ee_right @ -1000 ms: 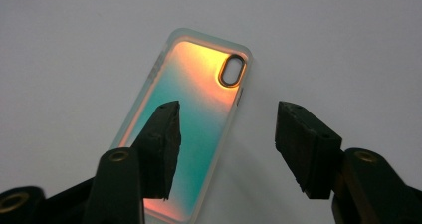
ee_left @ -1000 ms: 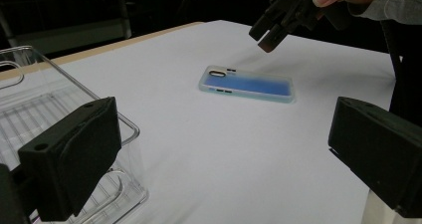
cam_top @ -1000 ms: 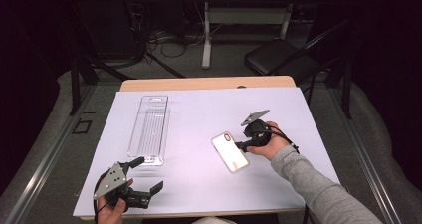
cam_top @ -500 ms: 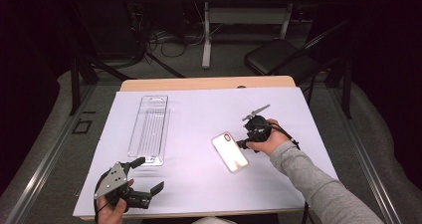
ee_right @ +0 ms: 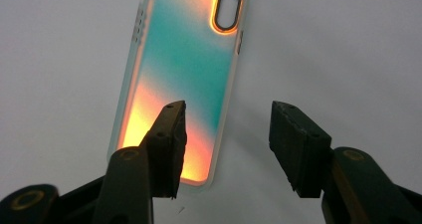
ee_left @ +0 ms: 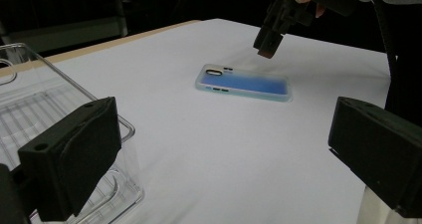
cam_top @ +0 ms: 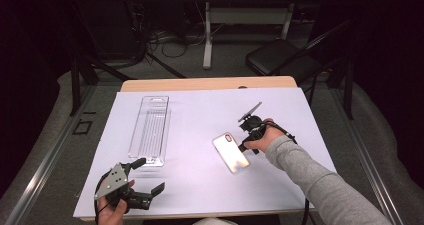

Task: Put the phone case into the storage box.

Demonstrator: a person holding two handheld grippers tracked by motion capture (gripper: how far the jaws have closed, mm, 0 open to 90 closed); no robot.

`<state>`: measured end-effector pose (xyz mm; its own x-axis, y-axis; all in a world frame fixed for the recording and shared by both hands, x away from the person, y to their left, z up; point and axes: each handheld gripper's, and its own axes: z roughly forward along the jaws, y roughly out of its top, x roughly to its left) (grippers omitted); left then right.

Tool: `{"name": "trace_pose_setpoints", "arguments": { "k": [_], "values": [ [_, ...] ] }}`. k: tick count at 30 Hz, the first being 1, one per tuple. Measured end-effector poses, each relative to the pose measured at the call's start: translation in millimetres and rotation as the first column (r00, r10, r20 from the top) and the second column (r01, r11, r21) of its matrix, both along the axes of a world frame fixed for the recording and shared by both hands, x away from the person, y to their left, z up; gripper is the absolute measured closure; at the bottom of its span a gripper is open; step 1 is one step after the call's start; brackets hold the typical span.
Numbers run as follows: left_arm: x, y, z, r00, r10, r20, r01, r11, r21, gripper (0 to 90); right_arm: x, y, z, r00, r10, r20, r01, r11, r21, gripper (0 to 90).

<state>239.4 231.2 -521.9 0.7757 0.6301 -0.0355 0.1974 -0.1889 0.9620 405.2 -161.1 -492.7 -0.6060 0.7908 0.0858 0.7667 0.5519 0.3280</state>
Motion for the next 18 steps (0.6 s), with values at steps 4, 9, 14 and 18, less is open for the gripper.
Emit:
{"name": "trace_pose_setpoints", "arguments": {
  "k": [4, 9, 14, 18],
  "values": [
    [0.0, 0.1, 0.0, 1.0000, -0.002, 0.000, 0.002, 1.0000, -0.002, 0.4, -0.4, 3.3, -2.6, 0.9998, -0.014, -0.012, 0.014, 1.000, 0.000, 51.7],
    [0.0, 0.1, -0.1, 1.0000, -0.002, -0.001, 0.002, 1.0000, 0.000, 0.4, -0.1, 8.1, -8.7, 0.9986, -0.024, -0.047, 0.023, 1.000, -0.016, 57.7],
    [0.2, 0.1, -0.2, 1.0000, -0.004, -0.002, 0.004, 1.0000, -0.002, 0.4, 1.2, 11.2, -9.2, 0.9952, -0.028, -0.094, 0.022, 0.998, -0.055, 61.2],
    [0.0, 0.4, -0.1, 1.0000, -0.003, -0.002, 0.003, 1.0000, 0.000, 0.5, 2.3, 14.0, -9.5, 0.9901, -0.032, -0.137, 0.018, 0.995, -0.102, 64.4]
  ]
}}
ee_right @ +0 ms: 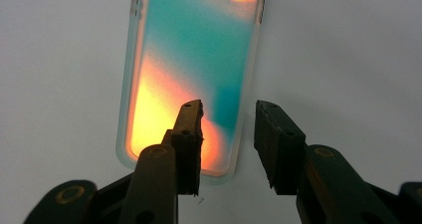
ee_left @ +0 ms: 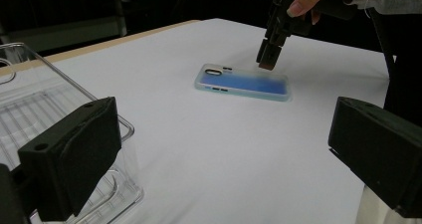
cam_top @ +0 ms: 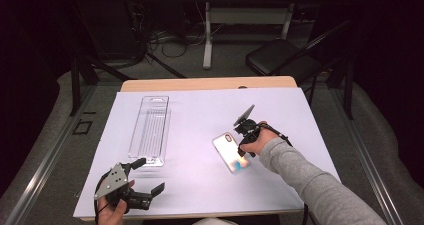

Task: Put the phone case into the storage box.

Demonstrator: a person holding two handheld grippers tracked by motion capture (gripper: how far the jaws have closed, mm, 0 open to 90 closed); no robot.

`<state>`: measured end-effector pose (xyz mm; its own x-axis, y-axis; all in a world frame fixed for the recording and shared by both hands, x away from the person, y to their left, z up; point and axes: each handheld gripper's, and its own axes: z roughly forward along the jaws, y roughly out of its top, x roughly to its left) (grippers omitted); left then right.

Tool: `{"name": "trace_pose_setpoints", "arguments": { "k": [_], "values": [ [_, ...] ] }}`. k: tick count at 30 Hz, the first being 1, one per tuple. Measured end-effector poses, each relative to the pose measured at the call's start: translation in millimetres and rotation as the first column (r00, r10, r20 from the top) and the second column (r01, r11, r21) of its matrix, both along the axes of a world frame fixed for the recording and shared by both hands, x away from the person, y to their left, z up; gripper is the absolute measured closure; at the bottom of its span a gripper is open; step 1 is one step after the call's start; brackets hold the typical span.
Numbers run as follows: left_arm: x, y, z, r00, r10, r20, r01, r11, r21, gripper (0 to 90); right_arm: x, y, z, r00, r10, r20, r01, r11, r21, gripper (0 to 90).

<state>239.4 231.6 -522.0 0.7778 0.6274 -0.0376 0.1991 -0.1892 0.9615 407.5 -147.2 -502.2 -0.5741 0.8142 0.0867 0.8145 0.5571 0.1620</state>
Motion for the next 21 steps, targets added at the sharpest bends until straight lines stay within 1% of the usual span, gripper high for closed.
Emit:
{"name": "trace_pose_setpoints", "arguments": {
  "k": [1, 3, 4, 5, 6, 8, 9, 10, 11, 12, 15, 17, 21],
  "values": [
    [0.0, 0.0, 0.0, 1.0000, 0.000, 0.000, 0.000, 1.0000, 0.000, 0.5, 0.0, 0.3, 0.2, 1.0000, 0.000, -0.007, 0.000, 1.000, -0.008, 65.3],
    [0.0, 0.0, -0.1, 1.0000, -0.001, -0.001, 0.001, 1.0000, 0.000, 0.5, -0.1, 0.5, -1.2, 1.0000, -0.004, -0.004, 0.004, 1.000, -0.005, 65.9],
    [-0.1, -0.2, -0.1, 1.0000, 0.000, -0.001, 0.000, 1.0000, 0.000, 0.4, -0.3, 0.4, -4.6, 0.9999, -0.007, 0.009, 0.007, 1.000, 0.009, 67.1],
    [0.0, -0.3, -0.2, 1.0000, -0.003, 0.000, 0.003, 1.0000, -0.001, 0.4, -0.5, 0.8, -5.6, 0.9999, -0.011, 0.009, 0.011, 1.000, 0.011, 67.4],
    [0.0, -0.3, -0.2, 1.0000, -0.003, 0.000, 0.003, 1.0000, -0.001, 0.4, -0.8, 1.3, -6.1, 0.9998, -0.017, 0.005, 0.017, 1.000, 0.008, 67.8],
    [0.1, -0.3, -0.2, 1.0000, -0.003, 0.000, 0.003, 1.0000, 0.000, 0.5, -0.3, 1.1, -6.9, 0.9999, -0.012, 0.003, 0.012, 1.000, 0.001, 69.8],
    [0.2, -0.1, -0.3, 1.0000, -0.003, -0.001, 0.003, 1.0000, 0.000, 0.4, -1.2, 0.9, -10.9, 0.9991, -0.023, 0.035, 0.022, 0.999, 0.032, 70.4],
    [0.1, 0.0, -0.2, 1.0000, -0.001, -0.001, 0.001, 1.0000, 0.001, 0.4, -2.1, 1.6, -11.2, 0.9988, -0.042, 0.027, 0.041, 0.999, 0.030, 70.8],
    [0.1, 0.1, -0.2, 1.0000, -0.001, -0.001, 0.001, 1.0000, 0.001, 0.5, -2.1, 1.7, -11.5, 0.9985, -0.048, 0.027, 0.047, 0.998, 0.031, 71.2],
    [0.0, 0.0, -0.2, 1.0000, 0.002, -0.001, -0.002, 1.0000, 0.001, 0.5, -1.6, 1.3, -11.6, 0.9988, -0.042, 0.026, 0.041, 0.999, 0.029, 71.2],
    [0.1, 0.1, -0.1, 1.0000, -0.001, -0.001, 0.001, 1.0000, 0.001, 0.4, -0.6, 0.5, -11.2, 0.9994, -0.035, 0.003, 0.035, 0.999, -0.005, 71.5],
    [0.0, 0.1, -0.1, 1.0000, -0.001, -0.001, 0.001, 1.0000, 0.001, 0.5, -0.7, 0.1, -12.4, 0.9995, -0.032, -0.001, 0.032, 0.999, -0.008, 71.5],
    [0.1, 0.0, -0.3, 1.0000, -0.003, -0.001, 0.003, 1.0000, 0.000, 0.4, -1.3, 0.2, -15.5, 0.9993, -0.037, 0.005, 0.038, 0.999, -0.009, 72.9]
  ]
}}
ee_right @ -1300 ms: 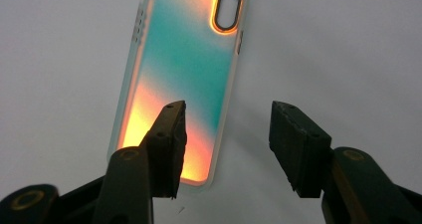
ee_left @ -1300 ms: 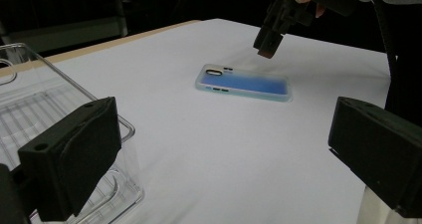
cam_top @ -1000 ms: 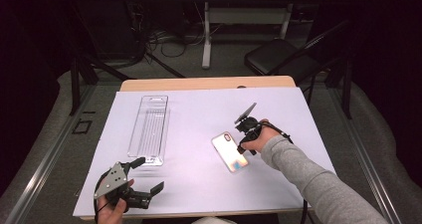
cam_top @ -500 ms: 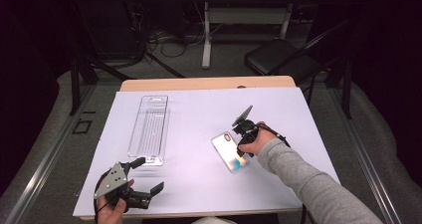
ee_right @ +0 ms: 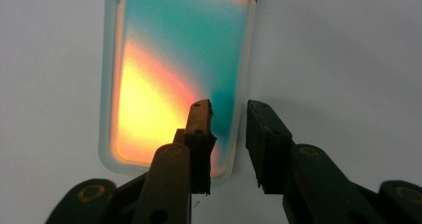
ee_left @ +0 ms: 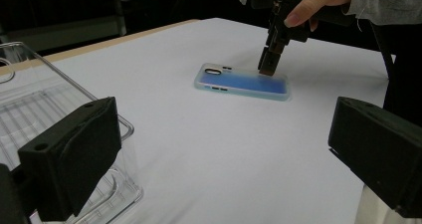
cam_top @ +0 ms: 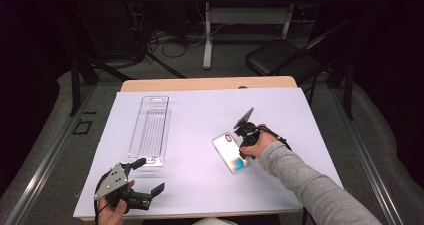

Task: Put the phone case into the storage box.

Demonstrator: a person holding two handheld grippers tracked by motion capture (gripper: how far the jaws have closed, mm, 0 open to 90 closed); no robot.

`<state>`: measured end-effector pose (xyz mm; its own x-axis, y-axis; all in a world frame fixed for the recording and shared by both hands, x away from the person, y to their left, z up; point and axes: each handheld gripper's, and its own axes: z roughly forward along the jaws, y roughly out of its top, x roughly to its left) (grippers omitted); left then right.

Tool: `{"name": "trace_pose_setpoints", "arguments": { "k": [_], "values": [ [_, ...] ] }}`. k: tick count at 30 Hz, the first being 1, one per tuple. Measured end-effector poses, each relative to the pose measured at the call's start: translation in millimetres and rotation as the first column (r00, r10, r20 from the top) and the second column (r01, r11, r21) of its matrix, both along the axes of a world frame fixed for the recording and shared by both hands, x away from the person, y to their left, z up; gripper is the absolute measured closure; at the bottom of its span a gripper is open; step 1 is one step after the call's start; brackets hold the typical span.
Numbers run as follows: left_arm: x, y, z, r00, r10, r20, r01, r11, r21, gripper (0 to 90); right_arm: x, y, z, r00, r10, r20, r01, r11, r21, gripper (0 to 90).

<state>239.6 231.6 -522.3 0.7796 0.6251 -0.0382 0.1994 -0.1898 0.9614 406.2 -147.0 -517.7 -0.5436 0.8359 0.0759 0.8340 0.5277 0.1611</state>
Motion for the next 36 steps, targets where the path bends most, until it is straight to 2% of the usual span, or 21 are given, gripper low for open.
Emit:
{"name": "trace_pose_setpoints", "arguments": {
  "k": [3, 6, 11, 17, 20, 21, 22, 23, 24, 36],
  "values": [
    [0.1, 0.0, -0.1, 1.0000, 0.000, 0.000, 0.000, 1.0000, 0.000, 0.4, 0.7, -0.6, -0.9, 1.0000, 0.008, 0.000, -0.008, 1.000, -0.010, 73.4],
    [-0.2, -0.2, -0.1, 1.0000, 0.007, 0.000, -0.007, 1.0000, 0.002, 0.4, 1.1, -1.1, -1.8, 0.9999, 0.008, 0.009, -0.008, 1.000, -0.001, 72.2],
    [0.0, 0.0, -0.1, 1.0000, -0.001, 0.000, 0.001, 1.0000, 0.000, 0.4, 1.5, -1.1, -1.1, 1.0000, 0.002, -0.009, -0.002, 1.000, 0.003, 69.4],
    [0.0, 0.0, -0.1, 1.0000, -0.002, -0.001, 0.002, 1.0000, 0.001, 0.4, 1.5, -0.7, -2.3, 0.9998, -0.015, -0.012, 0.015, 1.000, 0.009, 69.7],
    [-0.2, -0.1, -0.2, 1.0000, 0.006, 0.000, -0.006, 1.0000, 0.003, 0.5, 1.2, -0.8, -3.1, 0.9992, -0.028, -0.029, 0.029, 1.000, 0.011, 71.2],
    [-0.2, -0.1, -0.2, 1.0000, 0.006, -0.001, -0.006, 1.0000, 0.003, 0.5, -0.7, -0.8, -10.0, 0.9985, -0.050, 0.025, 0.048, 0.996, 0.074, 72.1],
    [-0.2, -0.1, -0.2, 1.0000, 0.006, -0.001, -0.006, 1.0000, 0.003, 0.4, -2.2, -0.2, -13.4, 0.9965, -0.074, 0.039, 0.070, 0.992, 0.101, 72.8],
    [-0.1, -0.2, -0.2, 1.0000, 0.006, -0.001, -0.006, 1.0000, 0.003, 0.4, -0.3, -1.9, -12.9, 0.9988, -0.035, 0.033, 0.033, 0.997, 0.075, 73.7],
    [0.2, 0.0, -0.3, 1.0000, -0.002, -0.002, 0.002, 1.0000, 0.002, 0.5, 0.1, -1.8, -9.3, 0.9995, -0.032, -0.006, 0.032, 0.999, 0.028, 74.1],
    [0.3, 0.1, -0.4, 1.0000, -0.002, -0.001, 0.002, 1.0000, 0.004, 0.4, 0.7, -2.5, -7.3, 0.9986, -0.041, -0.034, 0.041, 0.999, 0.010, 78.6]
  ]
}}
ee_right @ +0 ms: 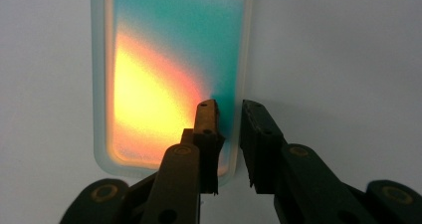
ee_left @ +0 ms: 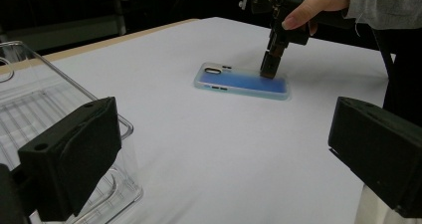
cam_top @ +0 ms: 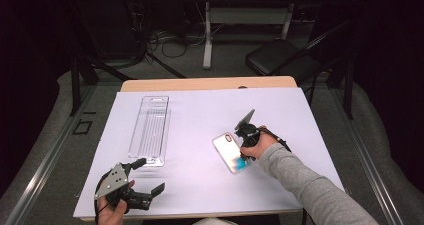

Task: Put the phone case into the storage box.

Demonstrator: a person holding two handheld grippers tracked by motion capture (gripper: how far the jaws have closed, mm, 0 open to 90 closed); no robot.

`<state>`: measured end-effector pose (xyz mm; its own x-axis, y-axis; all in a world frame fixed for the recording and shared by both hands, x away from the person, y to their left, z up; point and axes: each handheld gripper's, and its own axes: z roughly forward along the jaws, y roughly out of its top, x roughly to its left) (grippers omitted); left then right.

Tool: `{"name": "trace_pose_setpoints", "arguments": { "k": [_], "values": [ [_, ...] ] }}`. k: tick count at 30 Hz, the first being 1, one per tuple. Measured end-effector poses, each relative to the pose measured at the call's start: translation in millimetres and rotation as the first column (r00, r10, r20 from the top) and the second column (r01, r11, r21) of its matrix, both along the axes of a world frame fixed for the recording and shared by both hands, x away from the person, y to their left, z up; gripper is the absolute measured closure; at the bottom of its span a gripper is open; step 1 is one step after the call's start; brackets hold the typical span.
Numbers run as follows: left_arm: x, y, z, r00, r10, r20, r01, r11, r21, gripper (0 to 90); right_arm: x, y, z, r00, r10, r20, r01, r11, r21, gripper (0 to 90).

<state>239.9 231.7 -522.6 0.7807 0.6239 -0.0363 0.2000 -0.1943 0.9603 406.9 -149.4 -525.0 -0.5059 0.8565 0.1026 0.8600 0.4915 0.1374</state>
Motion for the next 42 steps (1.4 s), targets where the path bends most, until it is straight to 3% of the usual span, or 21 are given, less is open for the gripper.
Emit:
{"name": "trace_pose_setpoints", "arguments": {
  "k": [23, 24, 26, 27, 28, 42],
  "values": [
    [-0.3, -0.3, -0.1, 1.0000, 0.002, -0.003, -0.002, 1.0000, -0.004, 0.5, 2.5, -1.9, 0.3, 0.9986, -0.049, -0.017, 0.049, 0.999, -0.006, 86.9],
    [-0.3, -0.2, -0.1, 1.0000, 0.002, -0.001, -0.002, 1.0000, -0.002, 0.5, 1.1, -1.7, -4.2, 0.9973, -0.070, 0.023, 0.069, 0.997, 0.047, 87.0],
    [-0.2, -0.1, 0.0, 1.0000, 0.001, -0.001, -0.001, 1.0000, -0.002, 0.4, 0.3, -1.1, -4.7, 0.9960, -0.086, 0.024, 0.084, 0.995, 0.056, 87.0],
    [-0.3, -0.3, -0.1, 1.0000, 0.002, -0.002, -0.002, 1.0000, -0.003, 0.4, 2.7, -2.4, -1.0, 0.9988, -0.048, -0.003, 0.048, 0.999, 0.006, 87.1],
    [0.0, -0.1, -0.1, 1.0000, 0.001, 0.000, -0.001, 1.0000, 0.001, 0.4, 2.0, -1.4, 0.4, 0.9975, -0.068, -0.021, 0.068, 0.998, -0.005, 87.1],
    [0.0, -0.2, -0.1, 1.0000, 0.002, 0.000, -0.002, 1.0000, -0.001, 0.5, 1.9, -2.1, -0.1, 0.9968, -0.079, -0.013, 0.079, 0.997, 0.000, 87.4]
  ]
}}
